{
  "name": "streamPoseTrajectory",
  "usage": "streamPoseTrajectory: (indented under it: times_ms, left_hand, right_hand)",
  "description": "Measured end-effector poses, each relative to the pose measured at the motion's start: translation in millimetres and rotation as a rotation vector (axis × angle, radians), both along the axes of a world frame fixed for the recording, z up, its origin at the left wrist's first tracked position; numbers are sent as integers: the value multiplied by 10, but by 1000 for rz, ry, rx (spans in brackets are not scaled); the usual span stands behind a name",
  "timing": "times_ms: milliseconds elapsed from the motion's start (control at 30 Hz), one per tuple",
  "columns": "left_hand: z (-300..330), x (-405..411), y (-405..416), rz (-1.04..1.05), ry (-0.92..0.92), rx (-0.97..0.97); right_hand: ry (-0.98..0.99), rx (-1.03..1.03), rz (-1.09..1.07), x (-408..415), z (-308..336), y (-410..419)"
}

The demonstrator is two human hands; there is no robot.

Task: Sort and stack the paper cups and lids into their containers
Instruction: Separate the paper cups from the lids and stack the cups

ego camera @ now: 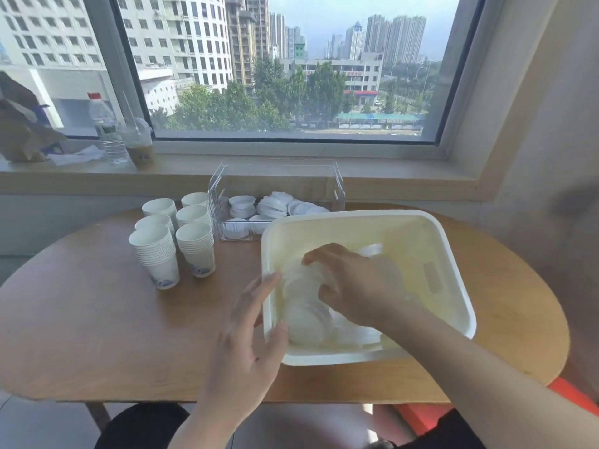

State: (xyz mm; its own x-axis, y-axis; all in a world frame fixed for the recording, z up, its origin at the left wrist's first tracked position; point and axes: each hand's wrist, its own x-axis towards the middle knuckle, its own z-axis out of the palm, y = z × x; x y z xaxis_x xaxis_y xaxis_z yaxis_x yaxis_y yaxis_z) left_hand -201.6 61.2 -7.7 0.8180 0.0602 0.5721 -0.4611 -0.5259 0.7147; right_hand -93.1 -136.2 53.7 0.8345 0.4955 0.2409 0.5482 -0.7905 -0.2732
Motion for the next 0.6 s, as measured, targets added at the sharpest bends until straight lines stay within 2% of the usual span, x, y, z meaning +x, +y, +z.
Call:
streamPoseTrajectory:
  times_ms: [267,400,600]
  left_hand:
    - [7,75,-38,3,38,-50]
    - [13,168,-106,-17,75,-123]
    - [37,423,-310,-27,90,-106]
  right_hand:
    - [37,216,-145,93,133,-547]
    - [89,224,-146,110,197,-753]
    - [109,221,-97,48,174,-971]
